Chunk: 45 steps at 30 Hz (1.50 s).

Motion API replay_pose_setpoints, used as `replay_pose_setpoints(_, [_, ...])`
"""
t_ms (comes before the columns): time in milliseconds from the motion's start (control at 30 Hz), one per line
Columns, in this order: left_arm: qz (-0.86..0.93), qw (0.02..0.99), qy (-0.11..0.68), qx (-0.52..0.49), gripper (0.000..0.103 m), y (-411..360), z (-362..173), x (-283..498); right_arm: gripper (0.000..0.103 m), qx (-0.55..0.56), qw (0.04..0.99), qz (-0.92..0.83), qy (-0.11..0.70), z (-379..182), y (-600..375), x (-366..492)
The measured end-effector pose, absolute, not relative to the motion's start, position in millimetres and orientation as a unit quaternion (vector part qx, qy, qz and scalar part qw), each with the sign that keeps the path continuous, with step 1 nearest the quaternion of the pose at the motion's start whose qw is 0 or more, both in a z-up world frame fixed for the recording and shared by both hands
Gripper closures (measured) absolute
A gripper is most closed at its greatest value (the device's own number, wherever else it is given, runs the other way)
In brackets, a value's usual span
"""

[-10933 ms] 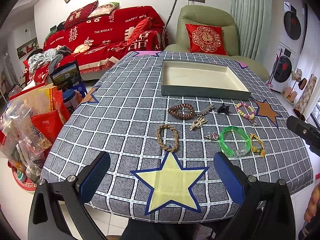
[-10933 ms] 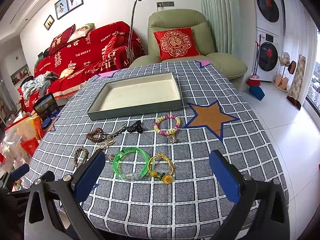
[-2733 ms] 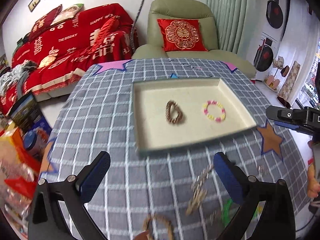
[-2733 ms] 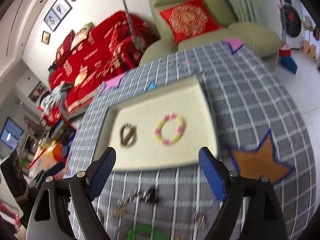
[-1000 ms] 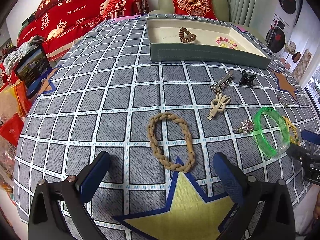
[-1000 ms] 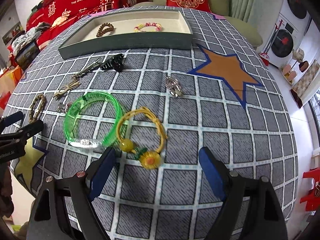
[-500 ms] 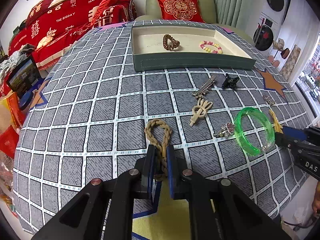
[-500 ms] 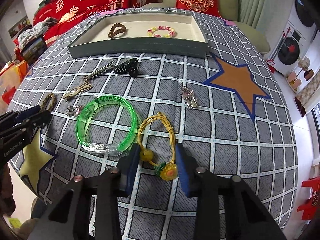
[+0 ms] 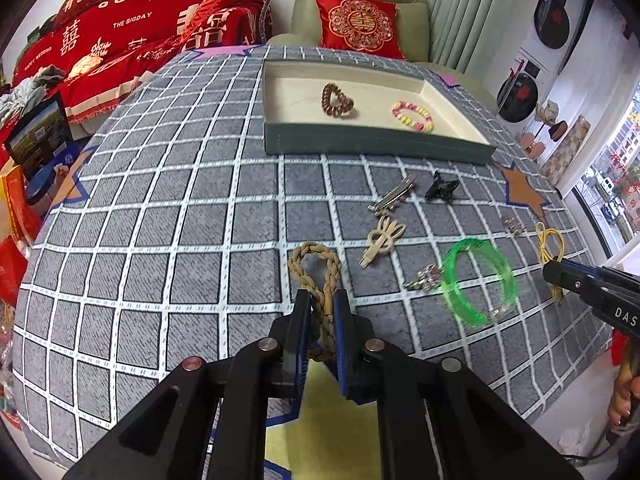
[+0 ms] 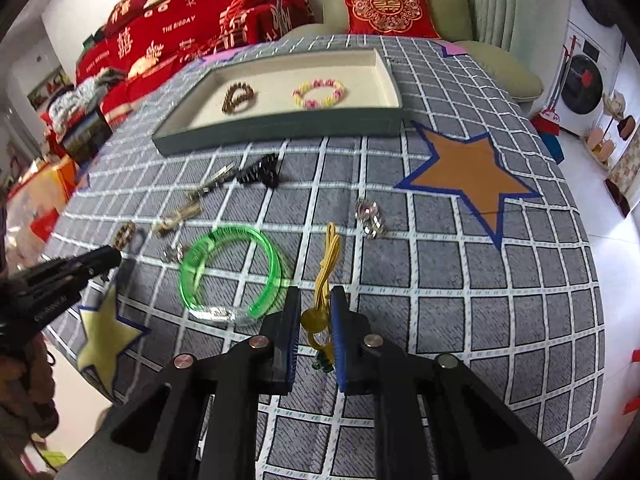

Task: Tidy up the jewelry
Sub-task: 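Carry both bracelets into the tray and open both tools to release them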

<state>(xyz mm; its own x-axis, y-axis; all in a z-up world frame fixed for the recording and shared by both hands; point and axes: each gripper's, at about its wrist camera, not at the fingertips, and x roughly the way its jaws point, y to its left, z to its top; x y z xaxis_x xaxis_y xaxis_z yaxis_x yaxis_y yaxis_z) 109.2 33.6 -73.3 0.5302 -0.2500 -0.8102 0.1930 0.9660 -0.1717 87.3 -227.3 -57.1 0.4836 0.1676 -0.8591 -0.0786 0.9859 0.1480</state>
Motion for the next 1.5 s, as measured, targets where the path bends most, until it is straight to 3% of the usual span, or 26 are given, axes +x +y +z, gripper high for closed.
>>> replay_pose_setpoints(700, [-0.164,0.9,0.403,-0.03,0.081,23,4,125,0.087,0.087,0.878,0.097,0.461,-5,-239,112])
replay_pose_setpoints(1133, [-0.167,0.918,0.36,-0.032,0.081,9,57,204,0.087,0.063,0.9,0.111,0.418,66,-241,193])
replay_pose_setpoints(1333, [-0.155,0.917,0.368,-0.024,0.081,-10,50,257,0.087,0.054,0.903,0.114,0.411,72,-230,240])
replay_pose_setpoints(1500, [-0.143,0.906,0.397,-0.022,0.081,-22,18,294,0.087,0.057,0.894,0.112,0.43,46,-221,277])
